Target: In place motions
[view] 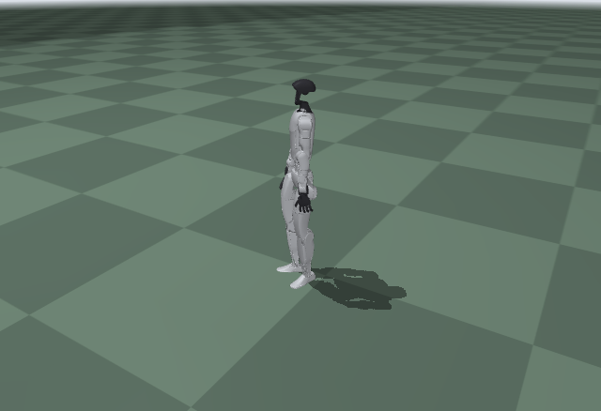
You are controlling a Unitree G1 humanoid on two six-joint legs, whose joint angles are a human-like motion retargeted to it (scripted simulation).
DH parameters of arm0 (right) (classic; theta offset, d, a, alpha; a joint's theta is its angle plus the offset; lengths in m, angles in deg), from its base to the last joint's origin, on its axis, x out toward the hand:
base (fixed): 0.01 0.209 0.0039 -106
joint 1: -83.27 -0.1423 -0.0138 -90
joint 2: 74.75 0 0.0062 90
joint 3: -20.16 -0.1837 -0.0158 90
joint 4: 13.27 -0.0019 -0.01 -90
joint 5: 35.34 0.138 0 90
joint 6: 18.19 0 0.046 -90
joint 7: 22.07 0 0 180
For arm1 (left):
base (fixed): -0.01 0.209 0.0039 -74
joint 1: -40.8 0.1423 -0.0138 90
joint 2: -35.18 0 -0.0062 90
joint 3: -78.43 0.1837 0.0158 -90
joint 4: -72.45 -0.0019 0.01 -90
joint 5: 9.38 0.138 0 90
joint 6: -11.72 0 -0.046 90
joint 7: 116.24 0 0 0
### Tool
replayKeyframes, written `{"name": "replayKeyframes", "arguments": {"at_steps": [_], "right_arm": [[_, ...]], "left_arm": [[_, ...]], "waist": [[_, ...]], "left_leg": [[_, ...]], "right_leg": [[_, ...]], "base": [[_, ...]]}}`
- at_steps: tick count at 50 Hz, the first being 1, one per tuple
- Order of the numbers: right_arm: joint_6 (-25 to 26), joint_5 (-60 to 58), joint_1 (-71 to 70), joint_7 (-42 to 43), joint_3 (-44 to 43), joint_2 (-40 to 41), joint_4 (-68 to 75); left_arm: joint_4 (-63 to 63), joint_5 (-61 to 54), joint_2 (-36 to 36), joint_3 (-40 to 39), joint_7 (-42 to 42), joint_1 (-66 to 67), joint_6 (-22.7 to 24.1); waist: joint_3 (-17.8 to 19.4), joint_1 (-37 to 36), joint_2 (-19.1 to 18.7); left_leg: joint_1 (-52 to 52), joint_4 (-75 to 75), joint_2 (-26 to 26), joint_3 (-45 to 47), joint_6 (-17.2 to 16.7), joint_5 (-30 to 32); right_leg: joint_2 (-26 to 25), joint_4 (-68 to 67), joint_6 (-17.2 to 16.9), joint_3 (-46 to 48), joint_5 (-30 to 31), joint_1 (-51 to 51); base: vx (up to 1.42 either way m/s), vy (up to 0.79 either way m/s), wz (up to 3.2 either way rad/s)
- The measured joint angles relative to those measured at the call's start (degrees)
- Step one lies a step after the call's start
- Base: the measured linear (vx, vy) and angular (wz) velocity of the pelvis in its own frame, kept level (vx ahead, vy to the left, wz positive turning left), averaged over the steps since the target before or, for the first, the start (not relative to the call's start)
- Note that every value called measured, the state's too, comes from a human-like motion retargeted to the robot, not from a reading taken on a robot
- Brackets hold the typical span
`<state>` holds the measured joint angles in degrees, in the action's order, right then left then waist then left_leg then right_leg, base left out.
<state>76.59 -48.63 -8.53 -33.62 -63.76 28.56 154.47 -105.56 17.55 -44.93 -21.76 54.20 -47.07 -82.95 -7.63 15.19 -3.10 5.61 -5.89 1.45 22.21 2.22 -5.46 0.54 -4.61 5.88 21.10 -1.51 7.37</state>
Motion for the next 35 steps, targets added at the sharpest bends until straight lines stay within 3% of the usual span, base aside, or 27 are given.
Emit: {"name": "replayKeyframes", "arguments": {"at_steps": [5, 10, 17, 20, 23, 25, 30, 35], "right_arm": [[1.7, -1.82, 1.54, 1.01, -1.8, -1.26, 7.46], [2.38, -0.2, 2.27, 1.87, -5.03, -2.63, 11.39], [2.77, 5.28, 3.39, 1.96, -8.04, -3.08, 13.94], [2.97, 6.56, 3.48, 1.45, -8.23, -2.77, 14.65], [3.04, 6.46, 3.7, 0.31, -8.13, -2.57, 14.57], [2.97, 5.79, 3.85, -0.43, -7.96, -2.64, 14.18], [2.49, 3.57, 4.23, -2.33, -6.52, -3.99, 13.04], [3.02, -1.27, 4.7, -2.85, -7.54, -7.65, 12.13]], "left_arm": [[3.3, 1.11, -0.59, 0.52, -0.43, 0.23, 0.79], [3.65, -0.1, -0.65, 0.11, -0.67, -1.52, 0.5], [5.87, 0.81, -0.65, 1.24, -1.68, -2.95, 1.05], [6.38, 1.54, -0.93, 2.36, -1.84, -3.52, 1.13], [6.37, 2.19, -1.1, 3.08, -1.66, -3.76, 0.95], [6.44, 2.44, -1.24, 3.16, -1.64, -3.85, 0.79], [7.65, 1.58, -2.25, 2.71, -3.18, -4.83, 0.7], [8.45, -1.21, -2.64, 2.42, -2.06, -5.73, 1.13]], "waist": [[-2.85, -1.63, 0.02], [-2.77, -1.15, -1.07], [-2.24, -0.08, -2.97], [-0.33, 1.26, -2.88], [1.21, 1.61, -1.89], [2.03, 1.57, -1.24], [4.99, -4.45, 2.12], [6.92, -13.85, 3.71]], "left_leg": [[-1.45, 2.54, -0.79, 3.91, -0.66, -0.58], [-1.1, 2.61, -0.92, 3.44, -1.0, -0.98], [4.25, -0.3, 0.37, -4.85, -1.48, 0.13], [5.75, -1.35, -0.15, -12.07, -1.55, 1.72], [6.84, -1.96, -2.37, -19.88, -1.29, 3.67], [7.74, -2.22, -4.33, -25.49, -0.93, 5.25], [7.94, -0.9, -9.03, -34.47, -1.34, 9.59], [9.73, 0.9, -11.45, -38.17, -1.24, 8.59]], "right_leg": [[0.41, -0.96, -0.79, -2.75, -0.09, 1.53], [0.06, -1.29, -1.3, -2.46, -0.38, 1.43], [0.41, -7.36, -1.93, -2.29, -2.29, 3.97], [-0.79, -9.78, -2.42, -12.47, -0.74, 5.73], [-3.06, -9.55, -5.18, -27.16, 0.56, 6.02], [-2.82, -8.62, -7.51, -30.5, 0.25, 5.19], [0.81, -4.4, -4.8, -15.19, -2.61, -0.59], [4.09, -3.01, -6.02, -0.61, -4.22, -4.13]], "base": [[0.16, -0.06, -0.69], [0.03, -0.06, -0.04], [-0.02, -0.2, 0.89], [-0.02, -0.32, 2.05], [0.04, -0.37, 2.44], [0.06, -0.39, 2.7], [0.1, -0.44, 2.46], [0.26, -0.4, 2.64]]}}
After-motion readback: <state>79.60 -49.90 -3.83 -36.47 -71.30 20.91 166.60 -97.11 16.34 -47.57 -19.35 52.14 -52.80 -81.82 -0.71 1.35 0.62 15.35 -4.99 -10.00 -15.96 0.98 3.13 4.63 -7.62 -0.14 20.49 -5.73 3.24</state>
